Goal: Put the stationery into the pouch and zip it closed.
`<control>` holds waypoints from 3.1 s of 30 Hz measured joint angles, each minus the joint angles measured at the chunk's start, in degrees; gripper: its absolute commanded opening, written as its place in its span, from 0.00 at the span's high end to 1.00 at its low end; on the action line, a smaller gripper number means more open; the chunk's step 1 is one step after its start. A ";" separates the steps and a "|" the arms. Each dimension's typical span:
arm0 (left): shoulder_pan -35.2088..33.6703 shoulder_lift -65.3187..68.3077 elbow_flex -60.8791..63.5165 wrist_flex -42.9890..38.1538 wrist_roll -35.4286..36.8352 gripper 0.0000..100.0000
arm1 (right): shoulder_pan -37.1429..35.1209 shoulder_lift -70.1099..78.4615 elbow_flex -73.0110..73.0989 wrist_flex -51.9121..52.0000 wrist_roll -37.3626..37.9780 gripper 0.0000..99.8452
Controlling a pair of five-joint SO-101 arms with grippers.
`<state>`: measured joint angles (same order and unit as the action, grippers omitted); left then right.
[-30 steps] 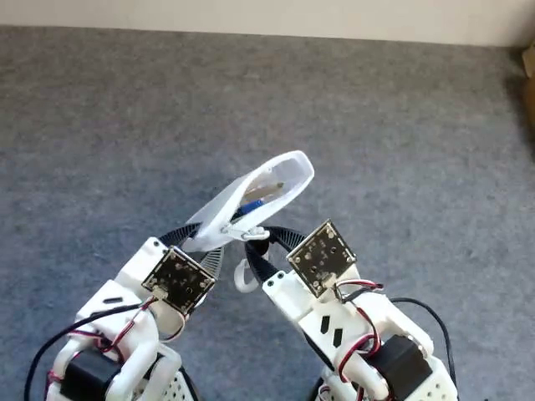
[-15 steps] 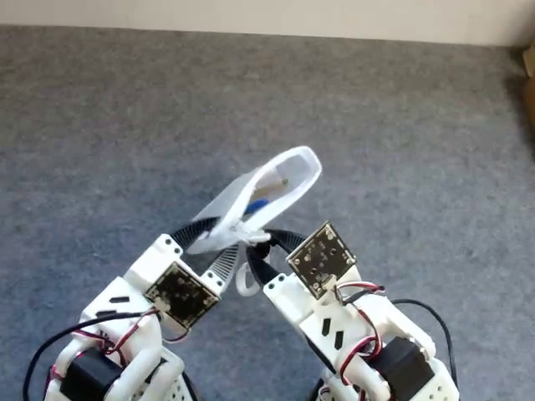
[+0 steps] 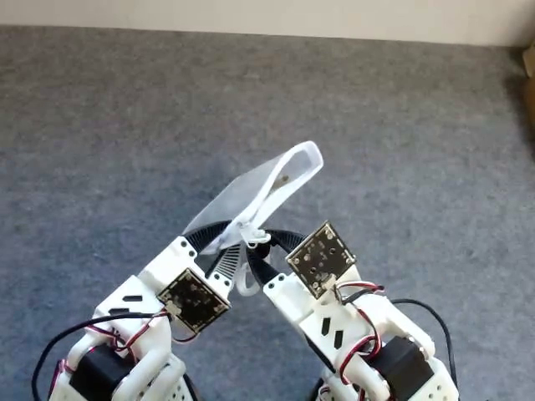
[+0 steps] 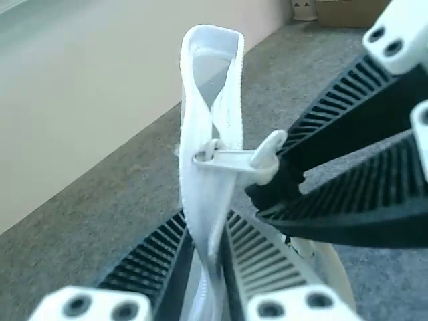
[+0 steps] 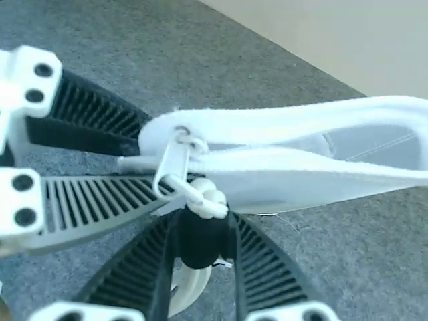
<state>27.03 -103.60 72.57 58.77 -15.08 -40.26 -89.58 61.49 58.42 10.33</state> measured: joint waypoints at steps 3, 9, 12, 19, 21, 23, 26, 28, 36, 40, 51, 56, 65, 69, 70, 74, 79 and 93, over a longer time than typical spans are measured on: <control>0.00 0.00 -0.09 1.49 -0.18 0.99 | 1.14 -4.57 0.00 0.00 0.00 0.99; 0.09 0.00 -0.26 3.25 0.09 0.99 | 1.93 -13.19 0.09 0.09 0.18 0.99; 0.09 0.00 -0.70 4.48 -0.09 0.99 | 1.93 -13.36 0.09 0.09 0.18 0.99; 0.09 0.00 -0.88 6.24 -1.05 0.99 | 1.93 -13.36 -0.79 0.18 0.18 0.99; 0.09 0.00 -0.88 6.33 -1.05 0.99 | 1.93 -13.36 -2.46 0.18 0.00 0.99; 0.09 0.00 -0.88 6.33 -1.05 0.99 | 1.93 -13.36 -3.52 0.18 -0.09 0.99; 0.09 0.00 -0.88 6.33 -1.05 0.99 | 2.20 -13.36 -3.87 0.18 -0.09 0.99; 0.09 0.00 -0.88 6.33 -1.05 0.99 | 4.48 -13.36 -3.87 0.18 -0.09 0.99; 0.09 0.00 -0.88 6.24 -1.05 0.99 | 12.75 -13.36 -3.69 -4.66 0.00 0.99; 0.09 0.00 -0.79 7.21 -1.05 0.99 | 18.90 -14.24 -4.04 -7.30 -0.44 0.99; 0.09 0.00 -0.79 7.82 -1.05 0.99 | 23.56 -14.24 -2.20 -6.77 -0.44 0.95; 0.09 0.00 -0.70 7.82 -1.05 0.99 | 18.02 -14.24 -2.20 0.35 -0.44 0.82; 0.09 0.00 -0.70 7.82 -1.05 0.99 | 1.76 -14.24 -3.08 10.29 -0.44 0.82; 0.09 0.00 -0.70 7.82 -1.05 0.99 | -5.98 -14.24 -7.30 13.89 -0.44 0.82; 0.09 0.00 -0.70 7.82 -1.05 0.99 | -7.38 -14.24 -8.09 13.89 -0.44 0.82; 0.09 0.00 -0.70 7.82 -1.05 0.99 | -9.67 -13.89 -7.74 11.43 -0.44 0.82; 0.09 0.00 -0.70 7.82 -1.05 0.99 | -9.93 -7.74 -5.71 6.77 -0.97 0.82; 0.09 0.00 -0.70 7.82 -1.05 0.99 | -9.93 -0.97 -5.63 6.07 -4.66 0.92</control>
<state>27.12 -103.60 71.87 66.59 -16.13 -50.20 -90.55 55.87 64.48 5.67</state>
